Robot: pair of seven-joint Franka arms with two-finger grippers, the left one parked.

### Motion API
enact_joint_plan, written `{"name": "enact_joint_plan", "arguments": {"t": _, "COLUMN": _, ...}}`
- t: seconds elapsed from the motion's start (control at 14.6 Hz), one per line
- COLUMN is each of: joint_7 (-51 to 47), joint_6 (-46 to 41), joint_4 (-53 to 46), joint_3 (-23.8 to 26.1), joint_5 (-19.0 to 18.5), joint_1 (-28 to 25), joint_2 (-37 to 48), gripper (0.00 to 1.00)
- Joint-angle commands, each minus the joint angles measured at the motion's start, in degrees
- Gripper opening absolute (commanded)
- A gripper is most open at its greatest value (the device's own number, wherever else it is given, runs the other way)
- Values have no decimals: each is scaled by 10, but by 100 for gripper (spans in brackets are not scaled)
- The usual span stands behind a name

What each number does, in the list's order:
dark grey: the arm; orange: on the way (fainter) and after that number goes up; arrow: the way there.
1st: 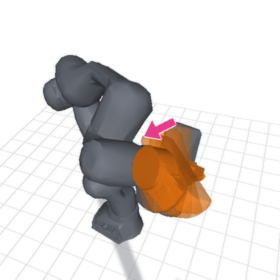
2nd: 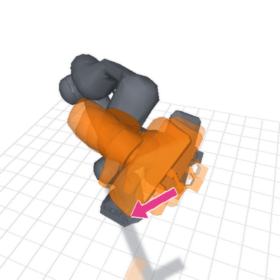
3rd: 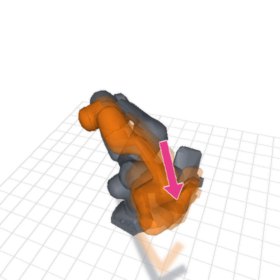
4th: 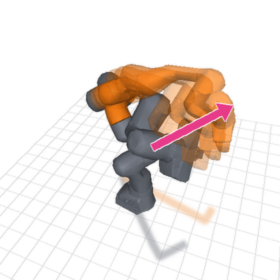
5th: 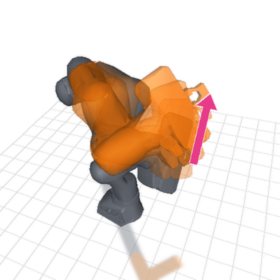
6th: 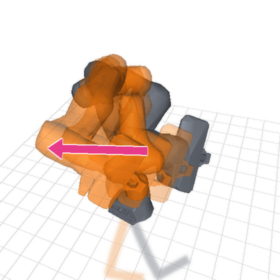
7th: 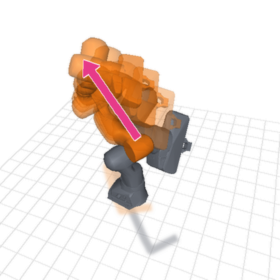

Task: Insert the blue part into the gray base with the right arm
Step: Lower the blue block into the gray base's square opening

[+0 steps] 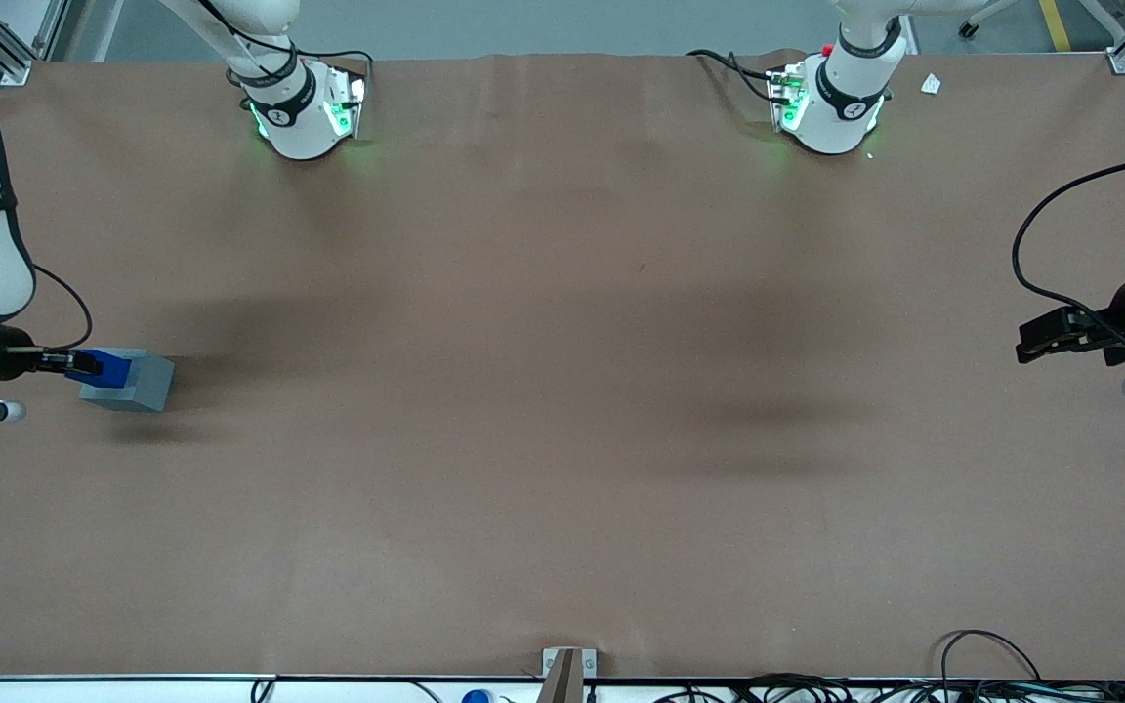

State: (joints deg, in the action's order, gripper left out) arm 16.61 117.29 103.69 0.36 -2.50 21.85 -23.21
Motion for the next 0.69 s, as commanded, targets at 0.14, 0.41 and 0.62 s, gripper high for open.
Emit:
{"name": "enact_joint_plan", "arguments": {"t": 0.14, "joint_7": 3, "joint_6": 15, "joint_4": -1, "joint_3": 5, "joint_5": -6, "joint_1": 9, "joint_2": -14, "gripper": 7}}
{"name": "enact_joint_plan", "arguments": {"t": 0.41, "joint_7": -4, "joint_6": 11, "joint_4": -2, "joint_3": 5, "joint_5": 1, "joint_1": 9, "joint_2": -20, "gripper": 100}}
{"name": "enact_joint_plan", "arguments": {"t": 0.62, "joint_7": -3, "joint_6": 5, "joint_4": -8, "joint_3": 6, "joint_5": 2, "joint_1": 8, "joint_2": -18, "gripper": 100}}
